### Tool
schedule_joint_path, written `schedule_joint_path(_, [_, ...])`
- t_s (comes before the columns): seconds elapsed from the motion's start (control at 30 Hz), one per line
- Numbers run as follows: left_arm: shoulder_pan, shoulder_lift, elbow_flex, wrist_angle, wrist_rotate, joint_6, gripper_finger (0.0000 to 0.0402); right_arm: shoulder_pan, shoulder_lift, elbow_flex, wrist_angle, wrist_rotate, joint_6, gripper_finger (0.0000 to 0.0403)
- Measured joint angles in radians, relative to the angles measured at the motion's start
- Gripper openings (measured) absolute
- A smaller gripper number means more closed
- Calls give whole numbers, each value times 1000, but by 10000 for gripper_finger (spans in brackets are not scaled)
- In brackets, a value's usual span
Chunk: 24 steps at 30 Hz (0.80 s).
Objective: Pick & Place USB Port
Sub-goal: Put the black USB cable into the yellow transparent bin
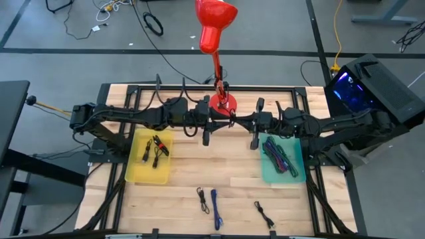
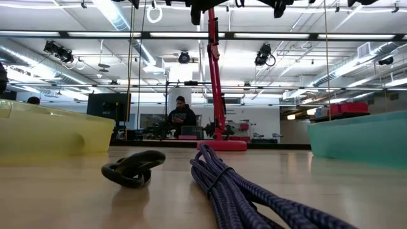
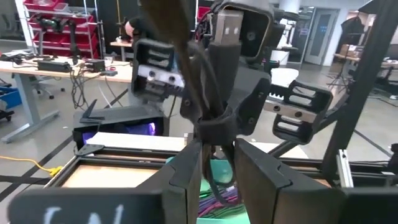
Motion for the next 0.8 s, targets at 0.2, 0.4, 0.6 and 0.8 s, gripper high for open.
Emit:
schedule_joint_path(0.2, [3,0,0,-5,-7,0,99,-6,15,50,-14,-6,-21,0])
schedule_joint_path(0.4, [3,1,-1,-11,5,4,99,-7,55,58,-6,-4,-14,0])
schedule_joint_path(0.6, [2,3,-4,-19,10,8,83,-17,95,59,12,-12,0,0])
schedule_joint_path(0.8, [2,2,-1,-33,0,31,11,-26,86,58,8,-21,0,0])
